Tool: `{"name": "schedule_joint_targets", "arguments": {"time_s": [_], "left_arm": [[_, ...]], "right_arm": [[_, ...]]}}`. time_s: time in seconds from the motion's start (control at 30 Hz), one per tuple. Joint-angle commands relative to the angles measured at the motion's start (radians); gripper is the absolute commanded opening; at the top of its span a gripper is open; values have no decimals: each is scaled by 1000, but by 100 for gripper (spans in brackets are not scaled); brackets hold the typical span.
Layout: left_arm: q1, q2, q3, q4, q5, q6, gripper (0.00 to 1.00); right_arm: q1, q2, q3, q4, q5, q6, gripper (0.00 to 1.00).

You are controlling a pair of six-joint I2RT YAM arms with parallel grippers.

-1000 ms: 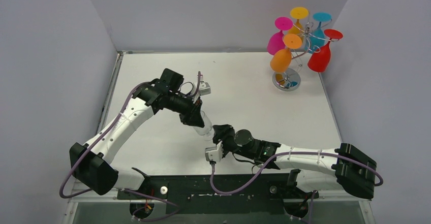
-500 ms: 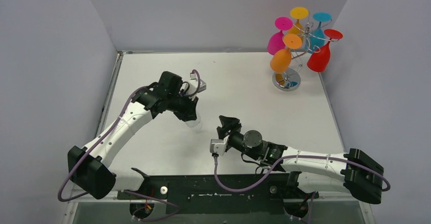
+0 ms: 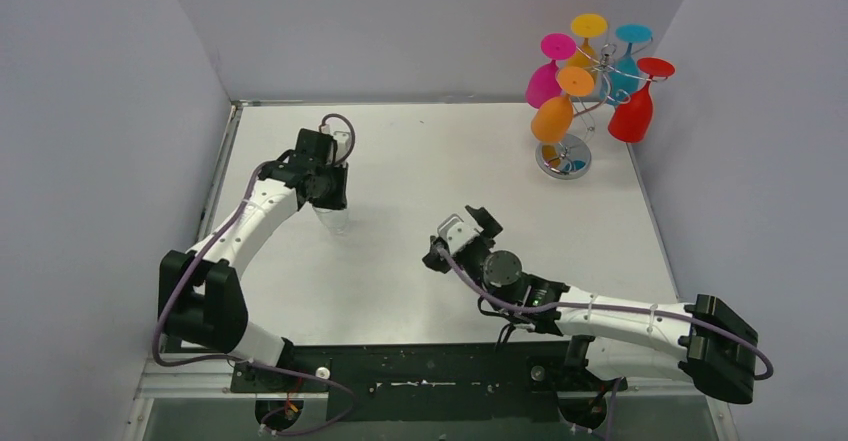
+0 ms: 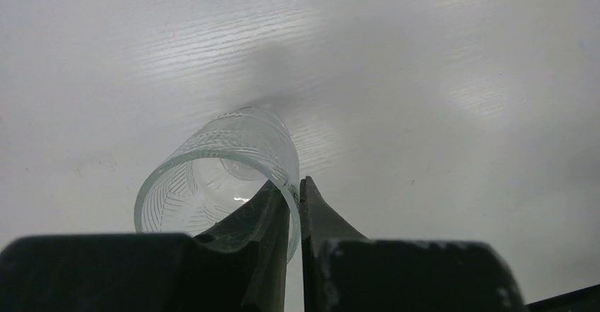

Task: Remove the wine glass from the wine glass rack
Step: Place the wine glass at the center of the board.

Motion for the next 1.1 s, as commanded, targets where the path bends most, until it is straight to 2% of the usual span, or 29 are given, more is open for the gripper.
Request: {"name": "schedule_joint_targets", "arguments": {"time_s": [0.0, 0.1, 0.2, 0.27, 0.57, 0.7, 0.8, 0.93, 1.07], "left_arm": [[-2, 45, 65, 88, -42, -66, 0], [-4, 73, 68, 91, -50, -73, 0], [-9, 91, 63, 93, -50, -86, 0], [-20, 98, 63, 97, -50, -96, 0], [-80, 142, 93, 117, -119, -97, 0], [-95, 179, 115, 113, -157, -92, 0], [-96, 197, 121, 118, -136, -85, 0], [-96, 197, 108, 98, -82, -83, 1], [-95, 177, 89, 85, -67, -88, 13]], "right_arm": [[-28, 9, 146, -90, 222, 446, 93], [-83, 53, 267, -327, 249, 673, 95], [-184, 108, 375, -545, 151, 885, 96], [-251, 126, 415, -619, 92, 950, 97], [-320, 117, 426, -606, -54, 1005, 97], [-346, 109, 412, -607, -71, 1038, 98], [-364, 103, 406, -617, -78, 1041, 98], [-422, 98, 440, -719, -91, 1041, 99], [-495, 93, 480, -787, -183, 1056, 99]]}}
